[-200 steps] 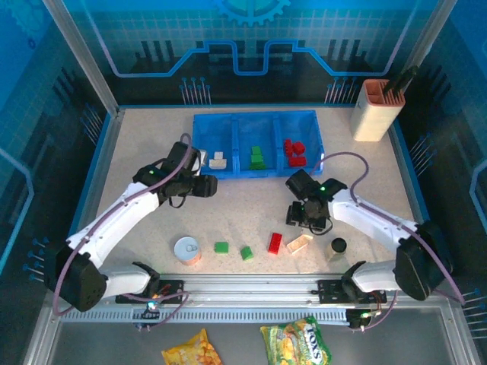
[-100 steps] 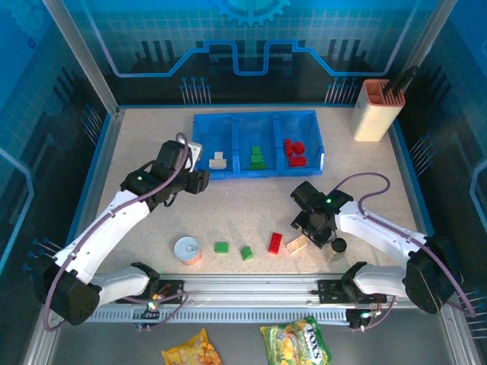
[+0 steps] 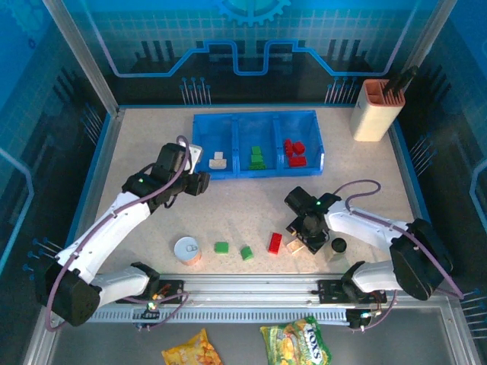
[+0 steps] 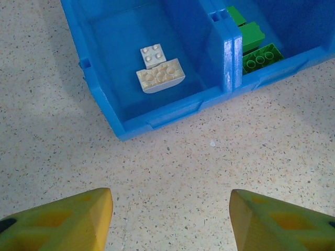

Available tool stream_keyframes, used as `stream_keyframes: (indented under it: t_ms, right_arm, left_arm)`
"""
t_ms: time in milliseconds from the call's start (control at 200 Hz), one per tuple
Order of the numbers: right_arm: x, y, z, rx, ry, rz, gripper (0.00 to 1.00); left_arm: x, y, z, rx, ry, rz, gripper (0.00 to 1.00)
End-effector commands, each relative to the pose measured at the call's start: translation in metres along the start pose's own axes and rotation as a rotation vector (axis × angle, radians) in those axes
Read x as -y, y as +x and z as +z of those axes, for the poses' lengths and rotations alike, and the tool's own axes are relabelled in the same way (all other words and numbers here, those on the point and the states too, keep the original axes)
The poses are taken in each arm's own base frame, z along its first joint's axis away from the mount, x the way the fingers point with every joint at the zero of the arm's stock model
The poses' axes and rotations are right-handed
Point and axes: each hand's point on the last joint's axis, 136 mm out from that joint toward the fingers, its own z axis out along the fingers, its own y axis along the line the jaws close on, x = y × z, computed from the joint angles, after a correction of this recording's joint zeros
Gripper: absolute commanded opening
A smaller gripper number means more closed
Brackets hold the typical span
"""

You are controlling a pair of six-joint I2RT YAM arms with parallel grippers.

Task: Sort the legos into containers by color
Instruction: Pick up the lego from the bottom-center of the table.

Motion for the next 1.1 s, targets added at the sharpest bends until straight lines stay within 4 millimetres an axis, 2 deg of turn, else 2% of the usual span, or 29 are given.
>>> stream_keyframes:
  t_ms: [0, 315, 565, 905, 1096]
  right_arm:
    - [0.004, 0.005, 0.01, -0.009, 0.024, 0.019, 0.66]
    - [0.004, 0.003, 0.02, 0.001, 0.054, 0.01, 0.52]
    - [0.005, 0.003, 0.02, 0.006, 0.075, -0.001, 0.42]
    - [-0.001, -0.006, -0.002, 0.062, 0.057, -0.059, 0.3]
    - [-0.011, -0.01, -0.02, 0.115, 0.041, -0.172, 0.3]
  left_arm:
    - [0.003, -0.001, -0.003, 0.022, 0.028, -0.002, 0.62]
    - [0.002, 0.001, -0.002, 0.015, 0.033, -0.008, 0.62]
    - [0.002, 0.001, 0.0, 0.006, 0.04, -0.017, 0.62]
    - [0.0, 0.0, 0.0, 0.01, 0.042, -0.027, 0.61]
    - [-0.002, -0.001, -0.001, 0.015, 0.05, -0.047, 0.61]
